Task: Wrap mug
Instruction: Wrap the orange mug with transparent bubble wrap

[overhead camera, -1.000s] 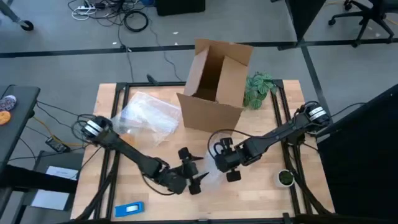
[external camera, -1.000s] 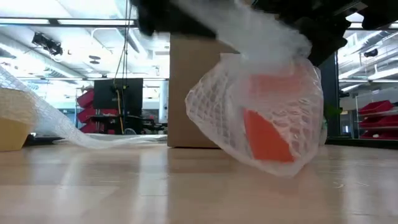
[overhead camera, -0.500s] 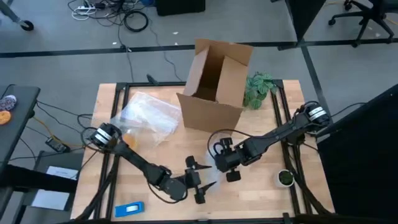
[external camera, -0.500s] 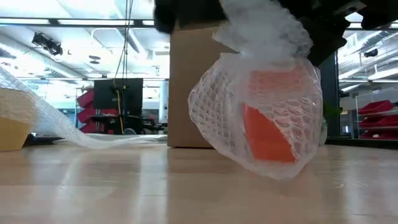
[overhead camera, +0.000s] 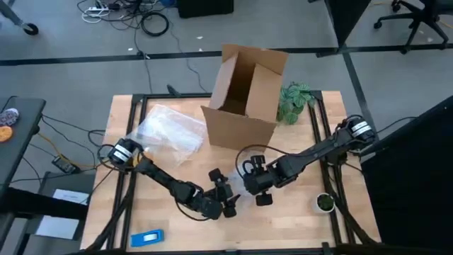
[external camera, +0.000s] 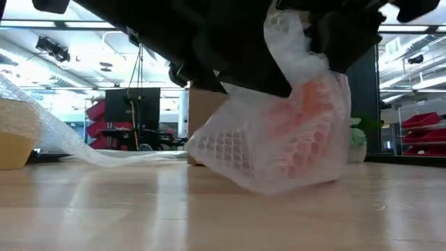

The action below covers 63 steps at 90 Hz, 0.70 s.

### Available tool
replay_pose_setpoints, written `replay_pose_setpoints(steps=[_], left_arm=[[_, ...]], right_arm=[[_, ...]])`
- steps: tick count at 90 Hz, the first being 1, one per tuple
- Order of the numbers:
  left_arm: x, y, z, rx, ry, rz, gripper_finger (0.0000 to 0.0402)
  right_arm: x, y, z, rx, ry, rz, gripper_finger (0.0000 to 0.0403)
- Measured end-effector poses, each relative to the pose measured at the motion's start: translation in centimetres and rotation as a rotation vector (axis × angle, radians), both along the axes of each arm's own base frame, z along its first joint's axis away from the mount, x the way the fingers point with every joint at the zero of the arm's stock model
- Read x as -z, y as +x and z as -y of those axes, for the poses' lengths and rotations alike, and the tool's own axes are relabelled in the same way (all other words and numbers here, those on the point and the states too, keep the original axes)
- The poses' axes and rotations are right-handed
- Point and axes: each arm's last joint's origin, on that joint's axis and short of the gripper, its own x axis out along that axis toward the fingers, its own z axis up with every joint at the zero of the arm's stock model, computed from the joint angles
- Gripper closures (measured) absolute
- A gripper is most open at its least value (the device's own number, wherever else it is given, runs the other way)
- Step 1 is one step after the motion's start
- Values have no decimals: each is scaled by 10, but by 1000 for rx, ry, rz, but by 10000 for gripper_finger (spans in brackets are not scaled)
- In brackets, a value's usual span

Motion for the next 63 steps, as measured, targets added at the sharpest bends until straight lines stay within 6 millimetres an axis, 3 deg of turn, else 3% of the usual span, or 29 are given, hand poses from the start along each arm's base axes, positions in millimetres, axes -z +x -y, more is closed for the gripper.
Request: replay_pose_setpoints(steps=[14,26,35,50,63], left_arm=[[-29,-10,7,26,-43,73,113],[-70,-31,17,71,-78,139,113],[-90,-51,23,112,-66,119,113],[-108,-90,30,100,9,54,113],[-111,-115,35,4,83,74,113]], right_arm=[[4,2,1,41,11,4,328],[14,0,4,89,32,-19,328],[16,-1,4,112,41,-23,328],[9,0,3,114,46,-32,328],[-15,1,3,114,49,-31,329]])
